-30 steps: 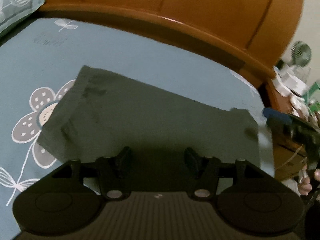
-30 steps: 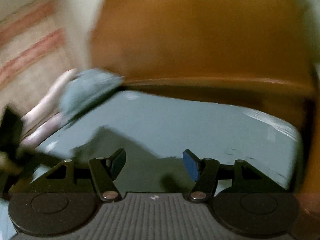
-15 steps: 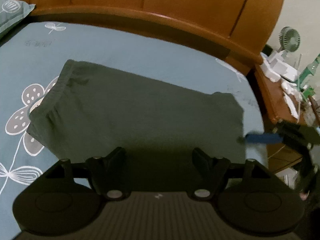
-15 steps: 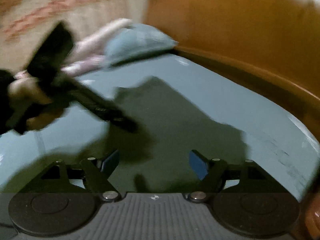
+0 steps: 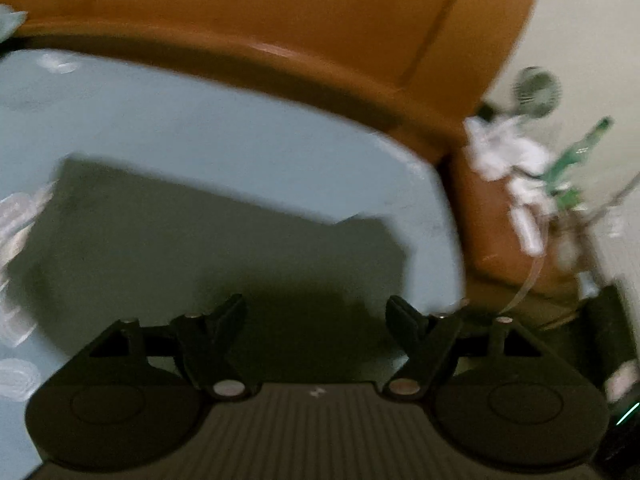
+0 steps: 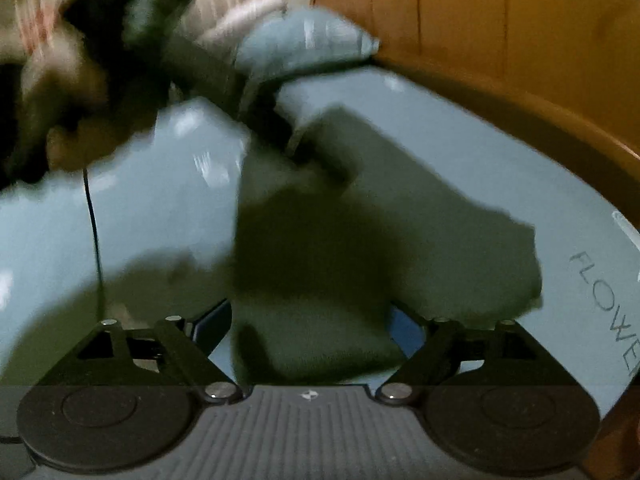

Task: Fold clothes
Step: 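Lower the folded dark green garment onto the sheet and open both grippers, then withdraw the open left gripper over the garment while the right gripper lifts away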

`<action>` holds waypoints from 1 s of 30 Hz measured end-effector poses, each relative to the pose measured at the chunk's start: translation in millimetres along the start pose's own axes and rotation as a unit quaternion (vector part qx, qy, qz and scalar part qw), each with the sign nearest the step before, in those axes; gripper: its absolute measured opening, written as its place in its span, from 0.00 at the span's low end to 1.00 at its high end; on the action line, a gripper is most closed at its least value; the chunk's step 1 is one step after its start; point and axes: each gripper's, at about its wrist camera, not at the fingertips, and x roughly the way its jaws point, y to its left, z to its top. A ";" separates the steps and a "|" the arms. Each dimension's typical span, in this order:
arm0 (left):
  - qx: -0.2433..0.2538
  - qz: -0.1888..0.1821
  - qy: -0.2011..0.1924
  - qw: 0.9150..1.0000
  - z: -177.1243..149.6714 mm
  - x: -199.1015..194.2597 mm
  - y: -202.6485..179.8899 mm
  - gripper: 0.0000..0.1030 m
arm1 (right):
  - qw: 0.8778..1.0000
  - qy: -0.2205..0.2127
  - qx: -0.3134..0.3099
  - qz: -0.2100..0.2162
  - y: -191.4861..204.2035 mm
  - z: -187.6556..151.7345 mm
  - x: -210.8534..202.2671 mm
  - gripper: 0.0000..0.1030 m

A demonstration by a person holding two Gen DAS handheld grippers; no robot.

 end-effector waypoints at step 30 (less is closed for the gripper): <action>-0.020 -0.074 0.073 0.994 35.1 111.3 -26.6 0.75 | 0.997 -0.014 0.042 0.062 -20.4 -14.2 -3.0 1.00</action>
